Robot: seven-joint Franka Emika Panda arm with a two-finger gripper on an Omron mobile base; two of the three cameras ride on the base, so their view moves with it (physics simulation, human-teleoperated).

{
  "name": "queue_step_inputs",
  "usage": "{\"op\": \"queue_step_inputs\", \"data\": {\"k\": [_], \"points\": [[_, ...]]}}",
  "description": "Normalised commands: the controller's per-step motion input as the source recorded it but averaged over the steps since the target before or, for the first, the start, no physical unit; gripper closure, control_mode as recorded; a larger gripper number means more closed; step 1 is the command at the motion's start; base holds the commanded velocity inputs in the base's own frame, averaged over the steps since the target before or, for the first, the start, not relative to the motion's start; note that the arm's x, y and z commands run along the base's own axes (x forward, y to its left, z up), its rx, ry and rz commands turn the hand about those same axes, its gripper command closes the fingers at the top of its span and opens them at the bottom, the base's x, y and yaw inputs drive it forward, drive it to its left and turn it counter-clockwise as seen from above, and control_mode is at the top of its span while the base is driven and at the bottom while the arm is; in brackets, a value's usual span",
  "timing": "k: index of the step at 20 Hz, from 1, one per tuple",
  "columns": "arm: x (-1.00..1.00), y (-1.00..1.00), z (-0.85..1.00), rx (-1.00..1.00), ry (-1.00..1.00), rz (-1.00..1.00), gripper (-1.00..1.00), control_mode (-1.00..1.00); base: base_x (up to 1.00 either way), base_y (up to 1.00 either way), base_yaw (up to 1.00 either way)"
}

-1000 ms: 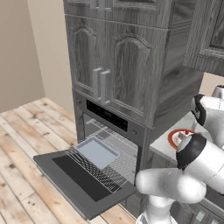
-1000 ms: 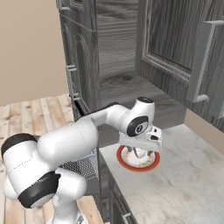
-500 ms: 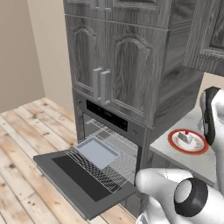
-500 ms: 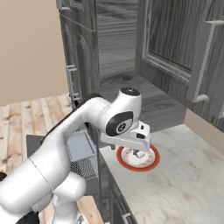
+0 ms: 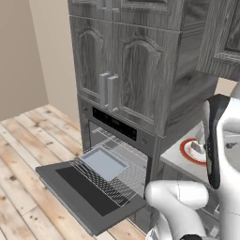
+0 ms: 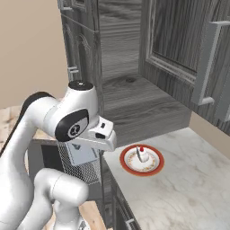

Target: Take the baked cake out of the oven and place it on the plate for cooling. Then close the oven door.

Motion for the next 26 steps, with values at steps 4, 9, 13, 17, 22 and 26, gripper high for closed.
{"op": "queue_step_inputs", "data": {"k": [4, 9, 13, 17, 22, 26], "points": [[-0.47, 0.88, 0.36, -0.01, -0.07, 0.02, -1.0, -1.0, 0.0, 0.0, 0.0], [-0.16, 0.87, 0.14, -0.02, -0.02, 0.04, -1.0, -1.0, 0.0, 0.0, 0.0], [0.0, 0.86, 0.01, -0.01, 0.0, 0.03, -1.0, -1.0, 0.0, 0.0, 0.0], [0.01, 0.83, 0.0, 0.0, 0.0, 0.01, -1.0, -1.0, 0.0, 0.0, 0.0], [0.09, 0.78, -0.08, 0.0, 0.0, 0.0, -1.0, -1.0, 0.0, 0.0, 0.0], [0.21, 0.72, -0.31, 0.0, 0.0, 0.0, -1.0, -1.0, 0.0, 0.0, 0.0]]}}
